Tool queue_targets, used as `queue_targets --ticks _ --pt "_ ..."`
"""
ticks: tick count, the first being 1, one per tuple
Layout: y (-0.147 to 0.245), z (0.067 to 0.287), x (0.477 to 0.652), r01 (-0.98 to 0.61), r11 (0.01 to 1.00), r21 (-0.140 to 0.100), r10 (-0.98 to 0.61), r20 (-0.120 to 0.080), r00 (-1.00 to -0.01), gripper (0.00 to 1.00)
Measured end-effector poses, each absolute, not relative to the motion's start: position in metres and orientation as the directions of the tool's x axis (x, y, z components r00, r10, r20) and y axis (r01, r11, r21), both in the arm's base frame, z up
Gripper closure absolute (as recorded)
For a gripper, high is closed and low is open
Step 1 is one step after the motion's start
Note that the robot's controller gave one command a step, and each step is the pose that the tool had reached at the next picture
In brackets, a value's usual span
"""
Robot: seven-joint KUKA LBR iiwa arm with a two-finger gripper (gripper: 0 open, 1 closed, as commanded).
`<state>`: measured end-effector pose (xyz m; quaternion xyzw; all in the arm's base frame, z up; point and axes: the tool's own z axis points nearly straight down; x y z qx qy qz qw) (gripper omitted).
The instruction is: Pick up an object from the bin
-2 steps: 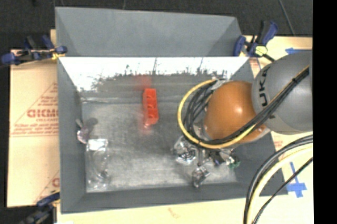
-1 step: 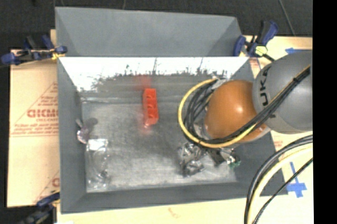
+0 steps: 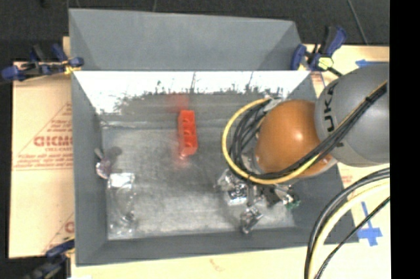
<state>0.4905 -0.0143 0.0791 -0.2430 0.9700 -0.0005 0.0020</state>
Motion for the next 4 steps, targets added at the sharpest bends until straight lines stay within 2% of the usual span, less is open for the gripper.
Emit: queue_targets --ticks 1,2,3,4 --pt "-0.055 0.076 0.547 -0.559 0.829 -0.004 -0.559 -0.007 -0.829 0.00" --pt "-0.025 0.075 0.538 -0.774 0.633 -0.010 -0.774 -0.007 -0.633 0.00" --pt "-0.023 0.077 0.540 -0.773 0.634 -0.011 -0.773 -0.012 -0.634 1.00" --pt "-0.032 0.238 0.547 -0.742 0.671 -0.009 -0.742 -0.007 -0.671 1.00"
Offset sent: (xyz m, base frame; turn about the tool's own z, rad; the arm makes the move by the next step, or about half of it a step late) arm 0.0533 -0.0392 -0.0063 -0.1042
